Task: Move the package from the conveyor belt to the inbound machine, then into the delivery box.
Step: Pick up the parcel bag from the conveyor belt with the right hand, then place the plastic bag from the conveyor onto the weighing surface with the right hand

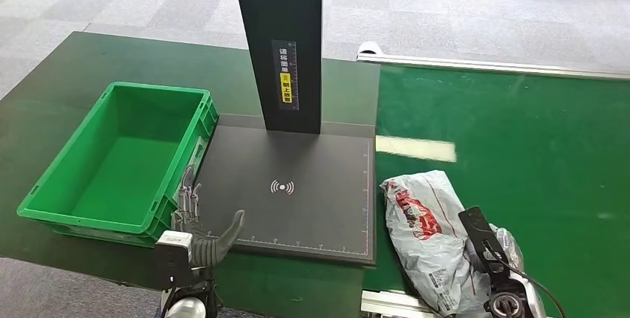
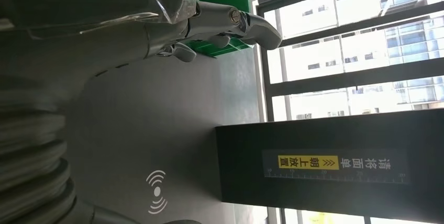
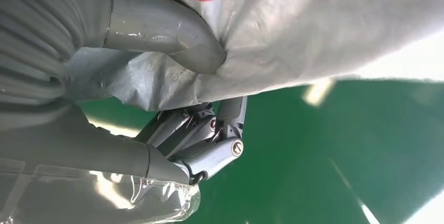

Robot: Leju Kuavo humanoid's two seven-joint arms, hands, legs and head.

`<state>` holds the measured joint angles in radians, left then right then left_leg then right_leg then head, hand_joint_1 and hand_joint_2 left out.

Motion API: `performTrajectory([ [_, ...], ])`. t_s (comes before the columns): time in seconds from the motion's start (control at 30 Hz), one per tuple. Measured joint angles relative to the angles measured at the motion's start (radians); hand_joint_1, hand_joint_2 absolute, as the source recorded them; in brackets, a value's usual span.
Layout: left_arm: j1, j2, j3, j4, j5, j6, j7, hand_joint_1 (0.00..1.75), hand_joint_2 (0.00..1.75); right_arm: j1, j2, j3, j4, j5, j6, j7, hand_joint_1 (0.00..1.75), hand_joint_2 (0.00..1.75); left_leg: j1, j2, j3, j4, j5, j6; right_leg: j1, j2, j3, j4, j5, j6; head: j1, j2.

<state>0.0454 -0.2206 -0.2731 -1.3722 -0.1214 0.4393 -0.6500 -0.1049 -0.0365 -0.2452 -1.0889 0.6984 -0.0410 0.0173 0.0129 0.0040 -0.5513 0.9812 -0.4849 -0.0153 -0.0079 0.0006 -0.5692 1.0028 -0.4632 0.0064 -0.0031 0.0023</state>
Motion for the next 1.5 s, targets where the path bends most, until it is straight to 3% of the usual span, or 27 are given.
performTrajectory([
  [0.17,0.019,-0.003,0.014,-0.04,0.001,0.002,-0.026,0.0,1.75,0.087,0.06,-0.013,-0.307,-0.19,-0.291,-0.291,1.75,1.75,0.0,-0.001,-0.002,0.0,0.0,0.0,0.0,-0.001,-0.003,0.0,-0.001,0.0,0.0,0.0],
  [0.3,0.02,-0.003,0.027,-0.046,0.021,0.011,-0.045,0.0,1.75,0.168,0.106,-0.017,-0.55,-0.292,-0.382,-0.45,1.75,1.75,0.0,-0.001,-0.003,0.0,-0.001,0.0,0.0,0.0,-0.003,0.0,-0.002,0.0,0.0,0.0],
  [0.53,0.018,0.003,0.041,-0.058,0.029,0.033,-0.05,0.0,1.75,0.224,0.158,-0.017,-0.732,-0.374,-0.415,-0.562,1.75,1.75,0.0,0.001,-0.002,0.0,-0.001,0.0,0.0,0.0,-0.003,0.0,-0.002,0.0,0.0,0.0],
  [0.93,0.014,0.01,0.055,-0.063,0.03,0.034,-0.05,0.0,1.75,0.228,0.185,-0.017,-0.791,-0.385,-0.413,-0.566,1.75,1.75,0.0,0.001,-0.002,0.0,-0.001,0.0,0.0,0.0,-0.003,0.0,-0.002,0.0,0.0,0.0],
  [1.03,0.014,0.012,0.059,-0.069,0.03,0.046,-0.05,0.0,1.75,0.223,0.186,-0.011,-0.787,-0.43,-0.321,-0.516,1.75,1.75,0.0,0.001,-0.003,-0.001,-0.001,0.0,0.0,0.0,-0.002,0.0,-0.002,0.0,0.0,0.0],
  [1.17,0.007,0.016,0.07,-0.08,0.028,0.053,-0.05,0.0,1.75,0.181,0.177,0.073,-0.692,-0.528,0.034,-0.342,1.75,1.75,0.0,0.003,-0.002,-0.001,-0.001,0.0,0.0,0.001,-0.001,0.0,-0.001,0.0,0.0,0.0],
  [1.23,-0.002,0.018,0.072,-0.08,0.028,0.05,-0.05,0.0,1.75,0.152,0.174,0.164,-0.598,-0.518,0.152,-0.313,1.75,1.75,0.0,0.002,-0.001,-0.001,0.0,0.0,0.0,0.001,-0.001,0.0,-0.001,0.0,0.0,0.0],
  [1.33,-0.02,0.018,0.073,-0.075,0.028,0.05,-0.05,0.0,1.75,0.116,0.173,0.307,-0.475,-0.498,0.219,-0.309,1.75,1.75,0.001,0.0,-0.001,-0.001,0.001,-0.001,0.001,0.0,-0.001,0.001,-0.001,0.0,0.0,0.0],
  [1.5,-0.047,0.018,0.072,-0.053,0.028,0.051,-0.05,0.0,1.75,0.045,0.171,0.479,-0.335,-0.489,0.241,-0.267,1.75,1.75,0.001,0.001,-0.002,-0.001,0.001,-0.001,0.001,0.0,-0.002,0.001,-0.001,0.0,0.0,0.0],
])
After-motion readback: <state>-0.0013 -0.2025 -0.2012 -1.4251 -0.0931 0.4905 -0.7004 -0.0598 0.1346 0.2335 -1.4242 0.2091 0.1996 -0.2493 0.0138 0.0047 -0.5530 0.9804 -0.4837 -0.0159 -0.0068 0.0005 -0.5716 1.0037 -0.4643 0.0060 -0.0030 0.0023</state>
